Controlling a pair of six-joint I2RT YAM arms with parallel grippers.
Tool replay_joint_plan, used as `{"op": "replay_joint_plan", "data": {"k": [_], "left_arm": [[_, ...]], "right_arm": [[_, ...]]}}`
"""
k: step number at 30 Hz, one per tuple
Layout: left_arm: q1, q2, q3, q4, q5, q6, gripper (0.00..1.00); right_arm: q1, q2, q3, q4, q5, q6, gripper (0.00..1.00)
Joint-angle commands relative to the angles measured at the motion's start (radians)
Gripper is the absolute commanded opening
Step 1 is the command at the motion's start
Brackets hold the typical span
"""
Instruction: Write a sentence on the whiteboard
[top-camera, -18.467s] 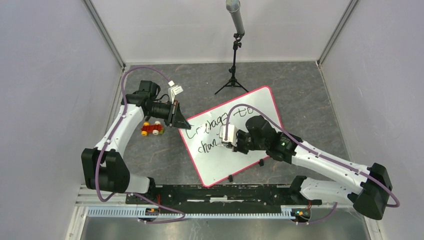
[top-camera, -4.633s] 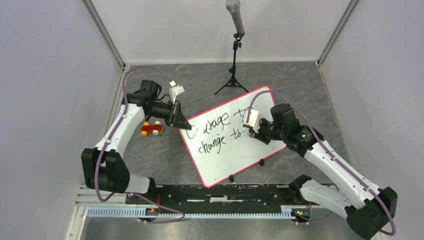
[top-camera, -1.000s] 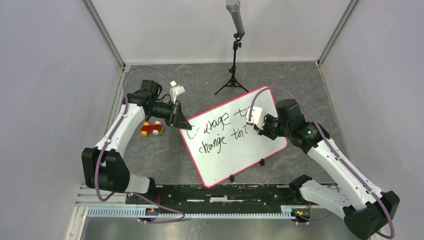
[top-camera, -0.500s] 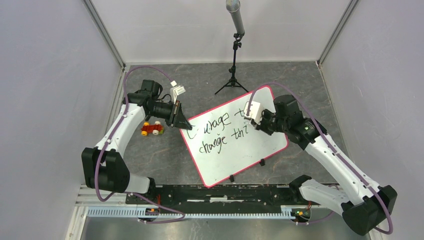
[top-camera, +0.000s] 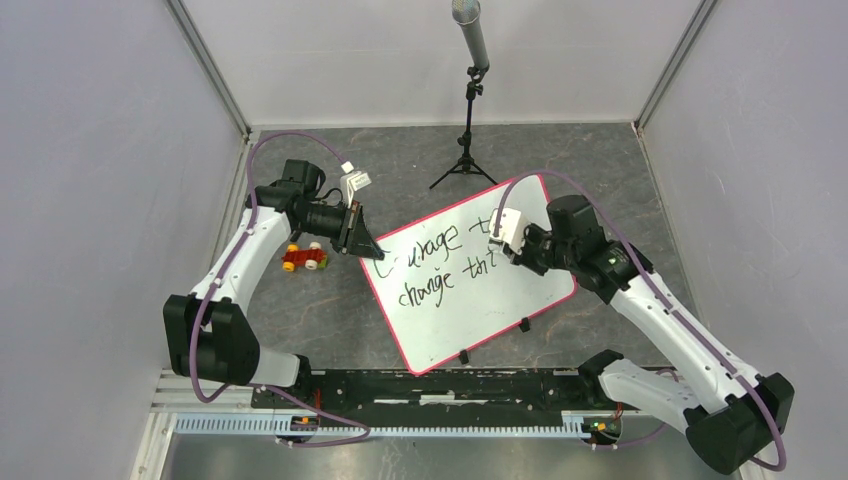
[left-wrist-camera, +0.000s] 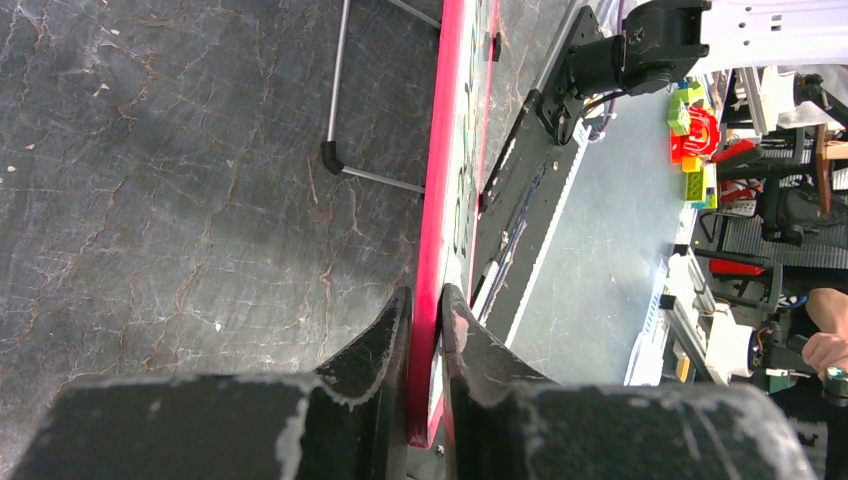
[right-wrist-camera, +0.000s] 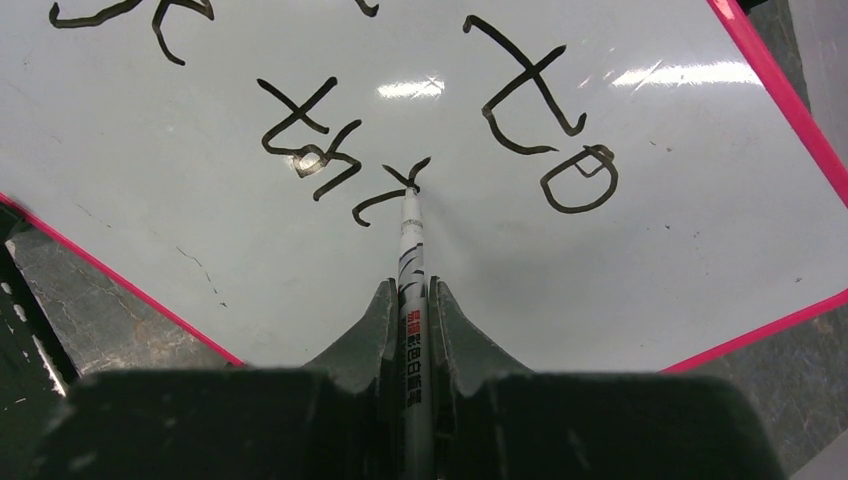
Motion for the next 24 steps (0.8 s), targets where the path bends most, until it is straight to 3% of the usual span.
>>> {"op": "replay_joint_plan", "data": {"k": [1, 24], "left_arm": [[-0.031, 0.023, 0.013, 0.016, -0.071, 0.048, 0.02], [-0.031, 0.010, 0.010, 0.016, -0.078, 0.048, 0.02]], "right_arm": [[-0.002, -0.024, 0.014, -0.014, 0.017, 0.008, 0.00], [-0.015, -0.037, -0.065, -0.008, 0.055, -0.016, 0.00]]}}
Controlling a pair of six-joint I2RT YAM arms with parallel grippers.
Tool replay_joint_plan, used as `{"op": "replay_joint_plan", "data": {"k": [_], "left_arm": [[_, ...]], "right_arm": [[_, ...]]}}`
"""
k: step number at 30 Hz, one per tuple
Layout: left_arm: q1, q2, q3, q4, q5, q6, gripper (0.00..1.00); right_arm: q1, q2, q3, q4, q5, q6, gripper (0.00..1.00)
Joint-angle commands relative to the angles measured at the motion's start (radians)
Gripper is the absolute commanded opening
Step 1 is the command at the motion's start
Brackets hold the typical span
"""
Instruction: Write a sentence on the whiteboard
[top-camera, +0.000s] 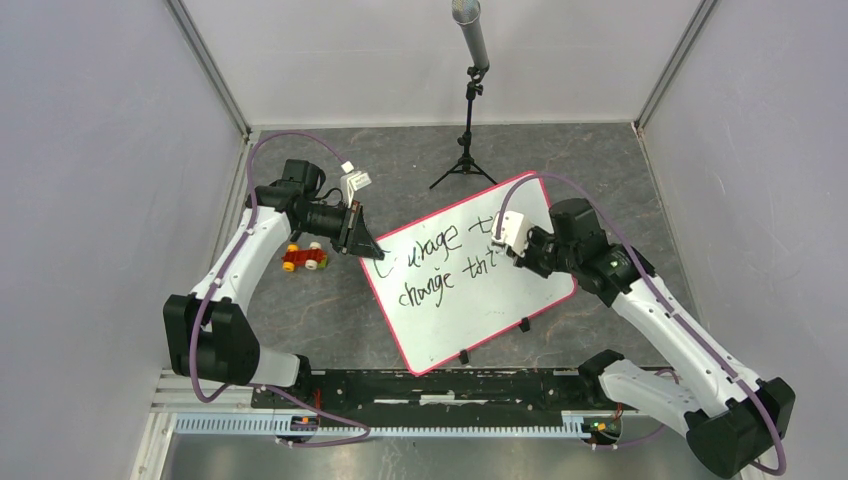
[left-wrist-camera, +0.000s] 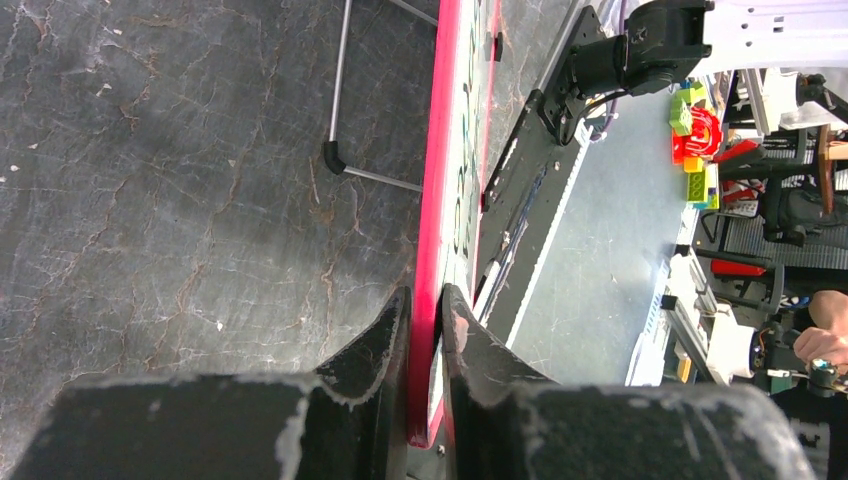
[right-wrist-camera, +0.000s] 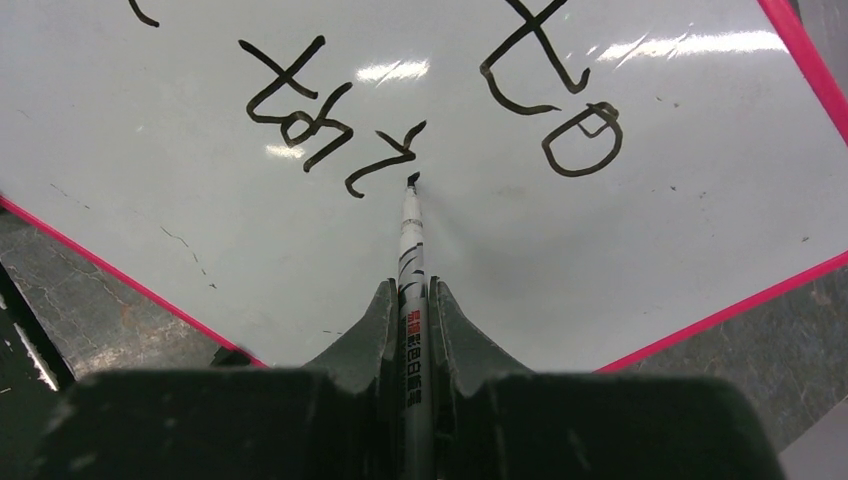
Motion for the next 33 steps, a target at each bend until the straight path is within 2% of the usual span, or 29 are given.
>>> {"op": "replay_joint_plan", "data": {"k": [1, 10, 33], "left_arm": [[-0.031, 0.010, 0.007, 0.016, -0.076, 0.049, 0.02], [-0.031, 0.008, 0.009, 0.016, -0.069, 0.044, 0.02], [-0.031, 0.016, 0.017, 0.016, -0.077, 0.045, 0.02]], "right_arm": [[-0.003, -0.027, -0.066, 0.021, 0.026, -0.008, 0.00], [-0.003, -0.054, -0.055, -0.016, 0.005, -0.002, 0.00], [-0.013, -0.007, 0.015, 0.060, 0.070, 0.011, 0.00]]}}
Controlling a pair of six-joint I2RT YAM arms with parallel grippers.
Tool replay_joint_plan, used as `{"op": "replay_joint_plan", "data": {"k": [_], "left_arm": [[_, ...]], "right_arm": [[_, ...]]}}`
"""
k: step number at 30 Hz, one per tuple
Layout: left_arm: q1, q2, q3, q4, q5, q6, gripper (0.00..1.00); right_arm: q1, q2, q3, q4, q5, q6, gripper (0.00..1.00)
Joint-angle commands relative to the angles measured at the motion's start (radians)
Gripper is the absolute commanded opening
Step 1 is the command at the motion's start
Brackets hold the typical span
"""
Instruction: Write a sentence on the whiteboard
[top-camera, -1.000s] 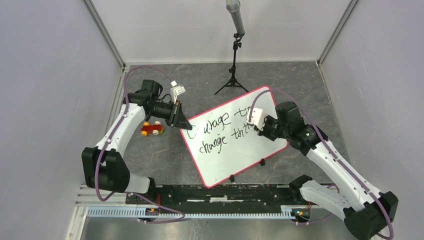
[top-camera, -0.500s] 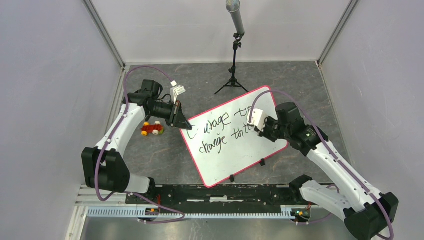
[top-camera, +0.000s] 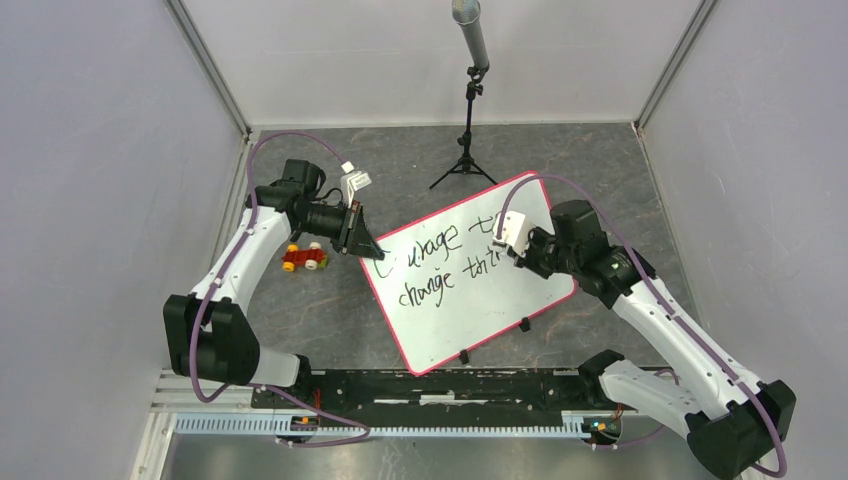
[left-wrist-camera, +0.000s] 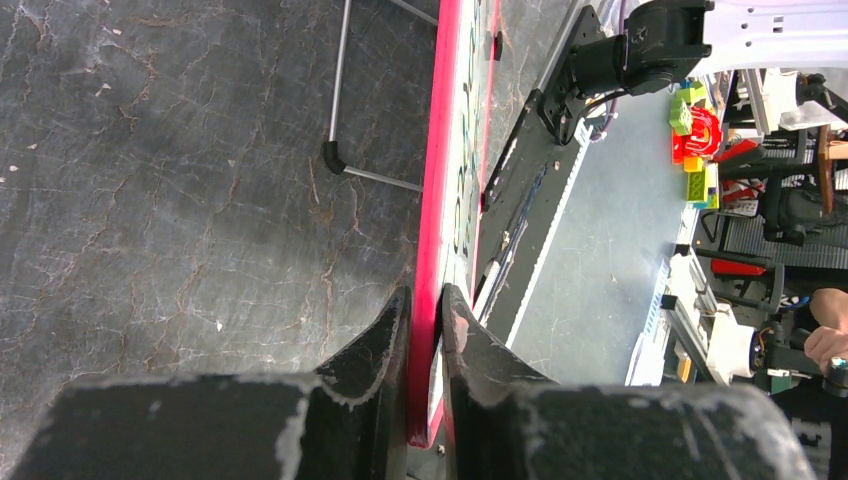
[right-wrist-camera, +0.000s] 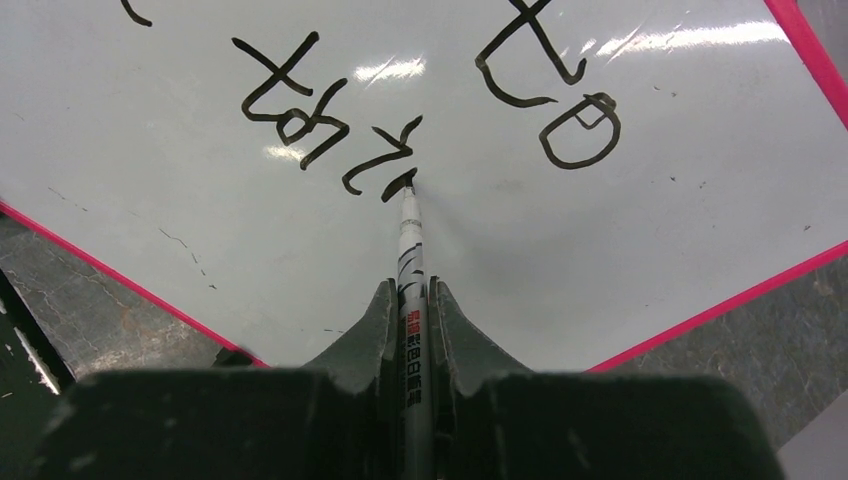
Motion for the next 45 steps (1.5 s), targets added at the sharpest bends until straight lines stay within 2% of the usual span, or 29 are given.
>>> {"op": "replay_joint_plan", "data": {"k": [1, 17, 23, 36, 45], "left_arm": [[-0.031, 0.016, 0.017, 0.016, -0.074, 0.045, 0.02], [-0.031, 0.018, 0.021, 0.016, -0.077, 0.050, 0.02], [-0.031, 0.017, 0.019, 0.017, -0.077, 0.048, 0.02], [-0.031, 0.012, 0.016, 0.017, -0.081, 0.047, 0.02], [-0.031, 0.015, 0.012, 0.016, -0.083, 0.053, 0.02]], "right_arm": [[-0.015, 0.007, 0.038, 0.044, 0.053, -0.006, 0.00], [-0.029, -0.032, -0.030, -0.062, -0.019, -0.052, 0.00], [-0.029, -0.032, 0.017, -0.078, -0.044, -0.045, 0.00], [-0.064, -0.017, 0.060, -0.017, 0.052, -0.033, 0.00], [-0.066, -0.005, 0.054, 0.027, 0.041, -0.029, 0.00]]}}
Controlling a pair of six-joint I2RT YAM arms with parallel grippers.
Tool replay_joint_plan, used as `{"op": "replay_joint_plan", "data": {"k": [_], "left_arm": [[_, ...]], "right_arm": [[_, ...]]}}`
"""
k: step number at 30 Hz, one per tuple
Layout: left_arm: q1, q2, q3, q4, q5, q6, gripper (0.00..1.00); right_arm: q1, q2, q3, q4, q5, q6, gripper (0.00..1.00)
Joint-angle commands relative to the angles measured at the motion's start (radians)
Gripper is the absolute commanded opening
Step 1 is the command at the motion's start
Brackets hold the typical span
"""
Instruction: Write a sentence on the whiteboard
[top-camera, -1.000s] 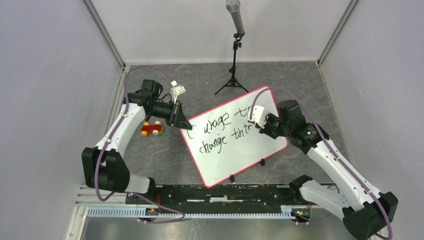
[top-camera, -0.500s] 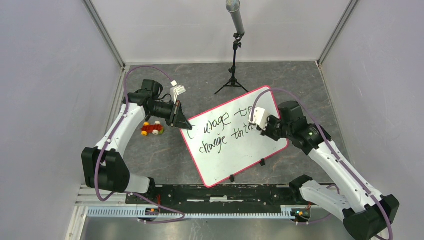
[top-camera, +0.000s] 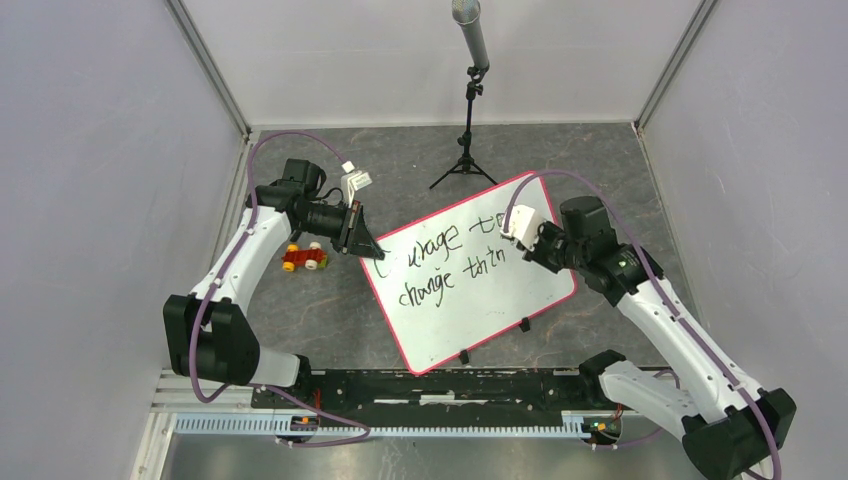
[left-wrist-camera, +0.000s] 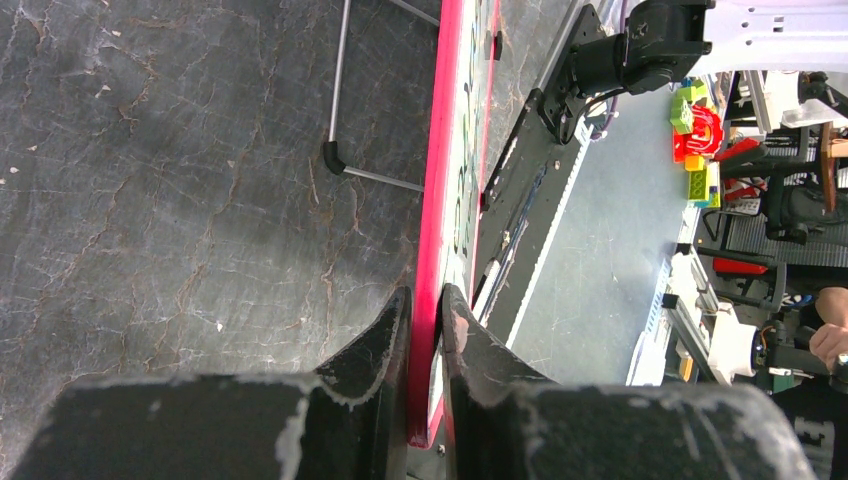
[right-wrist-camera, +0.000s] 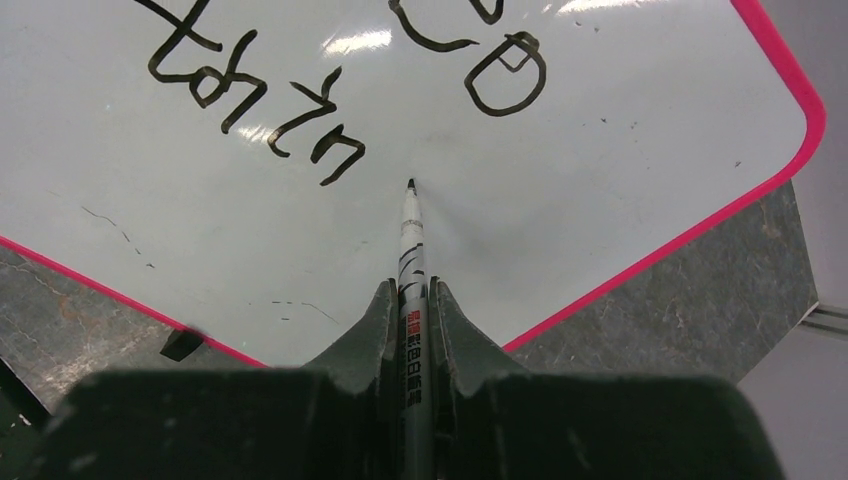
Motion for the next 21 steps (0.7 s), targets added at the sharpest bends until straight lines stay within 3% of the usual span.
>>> {"op": "replay_joint_plan", "data": {"k": [1, 12, 21], "left_arm": [[-0.027, 0.014, 0.008, 0.018, -0.079, 0.052, 0.02], [-0.027, 0.013, 0.007, 0.018, -0.084, 0.051, 0.02], [-0.027, 0.020, 0.009, 0.018, -0.081, 0.054, 0.03]], "right_arm": [[-0.005, 0.011, 0.037, 0.065, -0.014, 0.011, 0.00], [-0.004, 0.041, 0.047, 0.016, -0.104, -0.001, 0.00], [-0.005, 0.005, -0.023, -0.015, -0.062, -0.030, 0.00]]}}
